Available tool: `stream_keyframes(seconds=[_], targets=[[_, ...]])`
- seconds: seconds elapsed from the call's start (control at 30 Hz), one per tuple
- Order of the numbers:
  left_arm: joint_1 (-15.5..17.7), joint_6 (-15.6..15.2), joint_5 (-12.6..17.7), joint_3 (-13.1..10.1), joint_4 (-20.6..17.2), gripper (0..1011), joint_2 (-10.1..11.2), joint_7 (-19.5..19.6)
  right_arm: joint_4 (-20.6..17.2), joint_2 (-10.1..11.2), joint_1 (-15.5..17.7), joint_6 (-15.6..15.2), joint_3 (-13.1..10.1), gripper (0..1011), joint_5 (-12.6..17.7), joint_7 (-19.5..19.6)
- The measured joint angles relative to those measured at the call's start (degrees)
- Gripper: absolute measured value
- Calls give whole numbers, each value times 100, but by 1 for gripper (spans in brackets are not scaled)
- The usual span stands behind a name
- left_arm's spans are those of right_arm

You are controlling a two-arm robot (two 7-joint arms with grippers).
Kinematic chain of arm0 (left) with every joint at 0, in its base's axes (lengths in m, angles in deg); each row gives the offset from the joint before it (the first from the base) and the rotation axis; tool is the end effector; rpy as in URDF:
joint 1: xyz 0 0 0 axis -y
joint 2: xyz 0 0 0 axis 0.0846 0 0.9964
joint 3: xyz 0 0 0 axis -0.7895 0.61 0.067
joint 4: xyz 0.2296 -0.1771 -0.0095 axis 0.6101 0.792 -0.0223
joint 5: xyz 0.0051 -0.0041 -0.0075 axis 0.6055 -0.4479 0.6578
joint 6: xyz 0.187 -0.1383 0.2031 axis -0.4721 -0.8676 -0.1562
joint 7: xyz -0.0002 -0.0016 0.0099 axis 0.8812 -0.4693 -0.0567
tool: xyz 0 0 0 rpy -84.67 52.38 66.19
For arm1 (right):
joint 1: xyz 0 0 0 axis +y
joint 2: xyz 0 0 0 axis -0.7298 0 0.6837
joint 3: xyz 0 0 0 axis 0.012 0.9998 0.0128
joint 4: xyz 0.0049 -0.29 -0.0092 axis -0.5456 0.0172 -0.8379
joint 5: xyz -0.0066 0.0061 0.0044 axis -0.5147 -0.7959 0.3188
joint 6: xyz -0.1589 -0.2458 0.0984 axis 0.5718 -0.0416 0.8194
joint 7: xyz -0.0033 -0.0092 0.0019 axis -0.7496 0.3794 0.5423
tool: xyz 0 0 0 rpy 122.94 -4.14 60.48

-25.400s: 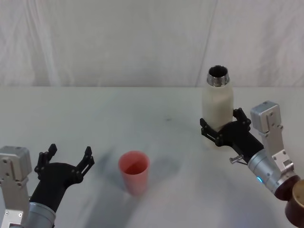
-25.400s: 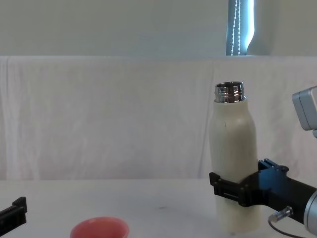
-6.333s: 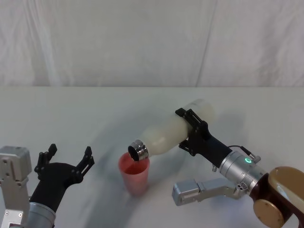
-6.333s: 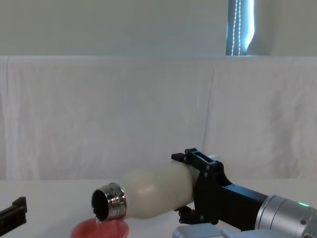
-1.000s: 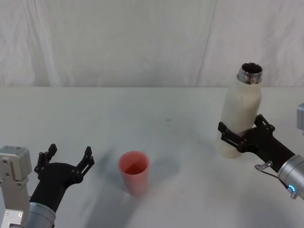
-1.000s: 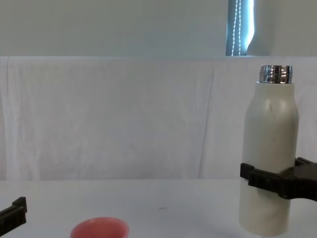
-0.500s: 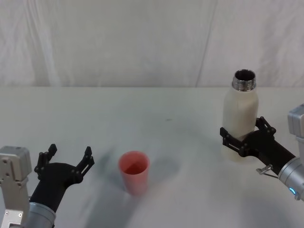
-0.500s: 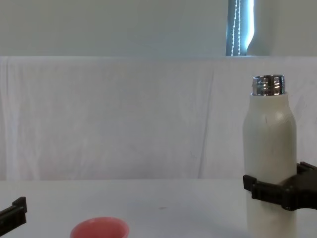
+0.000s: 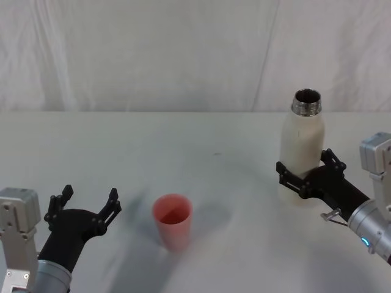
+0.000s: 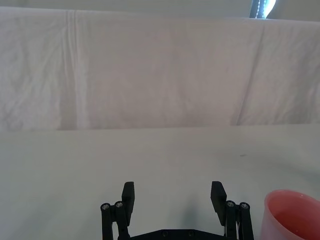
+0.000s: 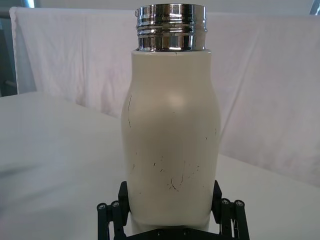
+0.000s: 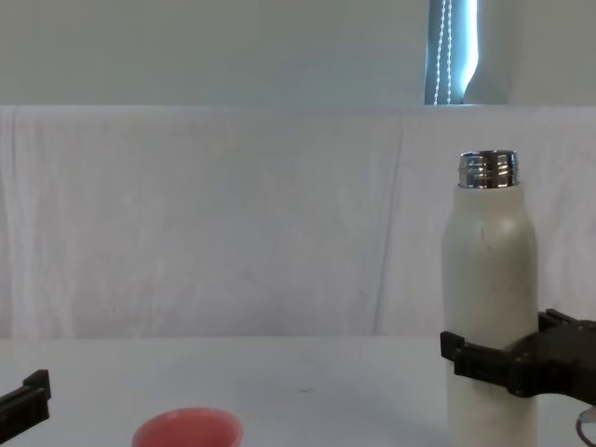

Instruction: Grasp the thermos with one hand and pour water into the cup lid.

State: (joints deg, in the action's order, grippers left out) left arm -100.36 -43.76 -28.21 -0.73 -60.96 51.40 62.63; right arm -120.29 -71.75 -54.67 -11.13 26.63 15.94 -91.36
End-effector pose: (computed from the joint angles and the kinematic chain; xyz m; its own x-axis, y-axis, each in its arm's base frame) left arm 0.2529 0.0377 -0.2852 0.1243 0.9917 -0.0327 -0.9922 0.1238 -0.0176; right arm 0.3754 -0.0114 -0.2798 0.5378 -0.8347 0.1187 0.8387 0.5440 0.0252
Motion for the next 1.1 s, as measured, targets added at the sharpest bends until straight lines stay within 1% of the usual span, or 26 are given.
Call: stream_keyframes(seconds=[0.13, 0.2, 0.23, 0.4, 0.53, 0.9, 1.1], targets=[[0, 0, 0, 0, 0, 1001, 0, 0, 122, -68, -73, 21, 1, 951, 8, -6], [0, 0, 0, 0, 0, 1001, 0, 0, 122, -68, -73, 21, 1, 951, 8, -6], [0, 0, 0, 0, 0, 1001, 0, 0, 256, -148, -151, 33, -23, 951, 47, -1], [0, 0, 0, 0, 0, 1001, 0, 0, 449, -254, -246, 45, -53, 951, 93, 27], [0, 0, 0, 0, 0, 1001, 0, 0, 561, -300, -292, 52, -60, 951, 101, 36], [0, 0, 0, 0, 0, 1001, 0, 0, 754, -337, -353, 68, -110, 951, 116, 54], [0, 0, 0, 0, 0, 1001, 0, 0, 768, -338, -355, 69, -136, 951, 113, 75]])
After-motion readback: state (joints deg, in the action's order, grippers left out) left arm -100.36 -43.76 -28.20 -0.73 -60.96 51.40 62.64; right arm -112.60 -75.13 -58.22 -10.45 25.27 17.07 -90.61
